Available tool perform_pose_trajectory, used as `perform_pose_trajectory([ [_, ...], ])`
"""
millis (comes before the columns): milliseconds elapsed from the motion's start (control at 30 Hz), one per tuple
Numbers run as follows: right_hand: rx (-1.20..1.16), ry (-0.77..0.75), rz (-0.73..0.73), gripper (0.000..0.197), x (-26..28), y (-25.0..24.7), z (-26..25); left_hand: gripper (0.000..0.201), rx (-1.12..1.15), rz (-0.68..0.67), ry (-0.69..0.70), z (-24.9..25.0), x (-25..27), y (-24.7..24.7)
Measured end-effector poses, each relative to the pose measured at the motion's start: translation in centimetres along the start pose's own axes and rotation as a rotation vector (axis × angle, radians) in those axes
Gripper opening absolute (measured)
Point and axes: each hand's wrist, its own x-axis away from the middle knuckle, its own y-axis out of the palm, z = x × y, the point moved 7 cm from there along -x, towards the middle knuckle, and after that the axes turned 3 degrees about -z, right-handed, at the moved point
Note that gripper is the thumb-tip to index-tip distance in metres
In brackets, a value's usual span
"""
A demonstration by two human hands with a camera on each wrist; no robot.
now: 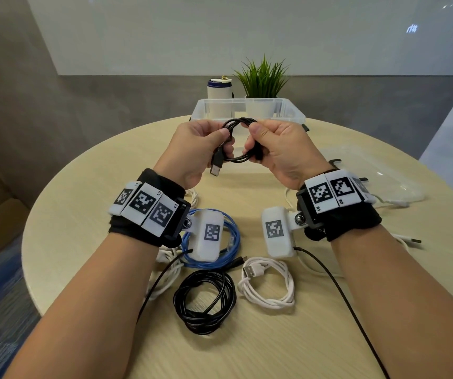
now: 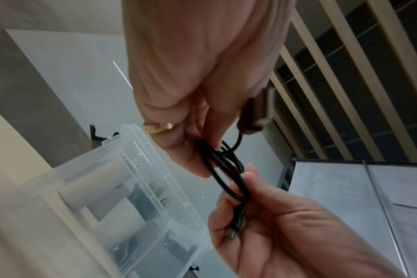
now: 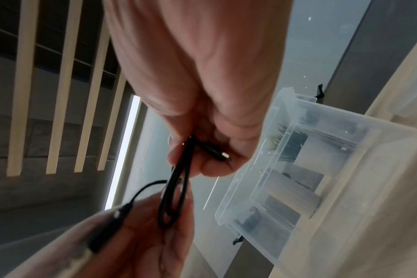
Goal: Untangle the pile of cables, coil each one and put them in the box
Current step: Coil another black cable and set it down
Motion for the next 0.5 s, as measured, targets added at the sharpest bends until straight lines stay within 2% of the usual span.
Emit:
perform_pose_trajectory([
  [167, 0.114, -0.045, 0.031, 0.017, 0.1, -0.3, -0.4, 0.024, 0.029, -0.066, -0.057, -0.3, 0.2, 0.8],
  [367, 0.348, -0.061, 0.001, 0.018, 0.2, -0.5, -0.9, 0.026, 0.079, -0.153, -0.119, -0.7, 0.4, 1.2],
  [500, 0.394, -0.059, 0.013, 0.020, 0.4, -0.8, -1.2, 0.024, 0.127, -0.204, -0.143, -0.8, 0.7, 1.4],
])
